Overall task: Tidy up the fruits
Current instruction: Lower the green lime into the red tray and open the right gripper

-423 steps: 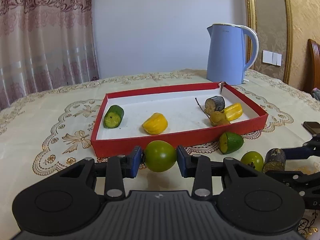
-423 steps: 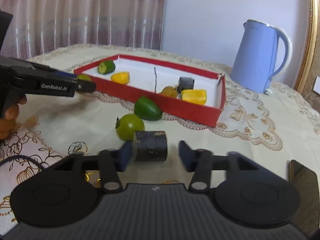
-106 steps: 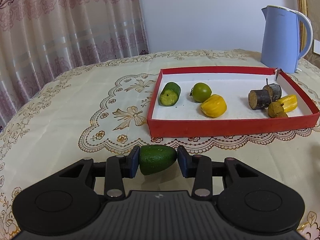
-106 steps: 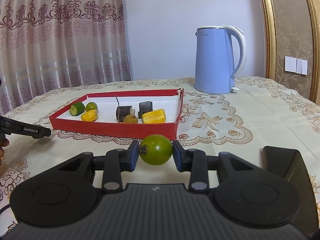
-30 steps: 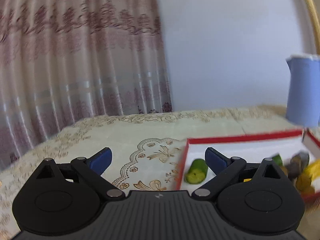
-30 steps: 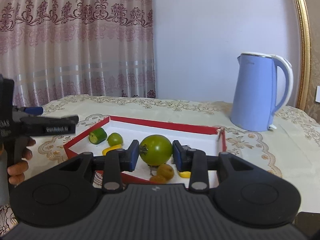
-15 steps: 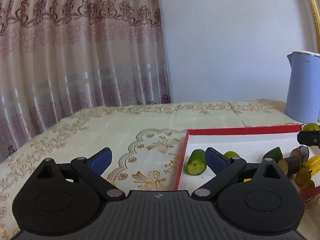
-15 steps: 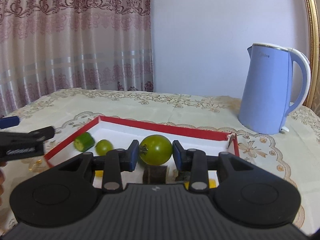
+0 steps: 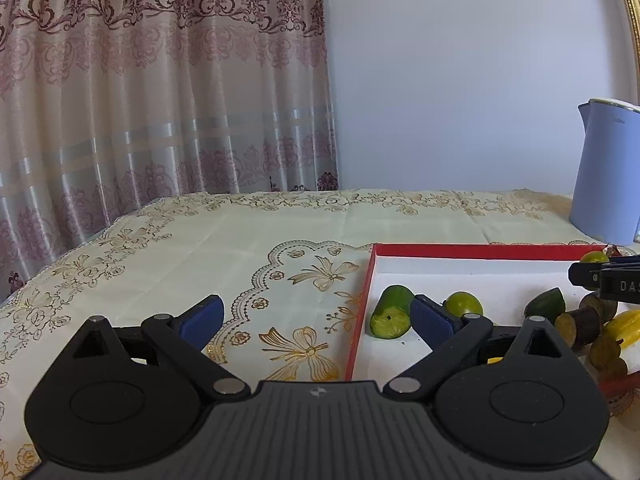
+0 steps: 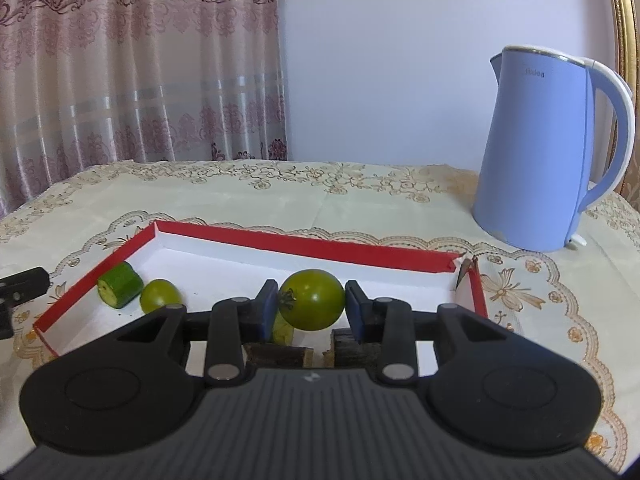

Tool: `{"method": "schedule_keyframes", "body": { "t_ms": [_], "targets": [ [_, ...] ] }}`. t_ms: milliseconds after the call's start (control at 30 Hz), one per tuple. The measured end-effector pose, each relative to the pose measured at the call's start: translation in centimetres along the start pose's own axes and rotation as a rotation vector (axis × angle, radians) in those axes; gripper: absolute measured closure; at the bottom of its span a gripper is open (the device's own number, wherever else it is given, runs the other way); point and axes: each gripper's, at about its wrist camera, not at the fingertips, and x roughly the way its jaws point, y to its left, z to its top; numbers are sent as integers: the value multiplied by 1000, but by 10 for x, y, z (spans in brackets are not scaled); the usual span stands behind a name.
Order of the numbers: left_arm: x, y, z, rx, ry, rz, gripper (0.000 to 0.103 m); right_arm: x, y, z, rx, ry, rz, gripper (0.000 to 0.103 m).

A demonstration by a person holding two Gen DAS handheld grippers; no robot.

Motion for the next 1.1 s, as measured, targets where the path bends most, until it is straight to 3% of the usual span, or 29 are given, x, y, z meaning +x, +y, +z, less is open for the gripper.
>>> {"method": "schedule_keyframes", "body": {
  "t_ms": [867, 1100],
  "targets": [
    [5, -3, -1, 11, 32, -11, 3, 22, -2, 0, 2, 46, -32, 69],
    [5, -2, -2, 8, 35, -13, 3, 22, -3, 0, 3, 46, -33, 60]
  ]
}}
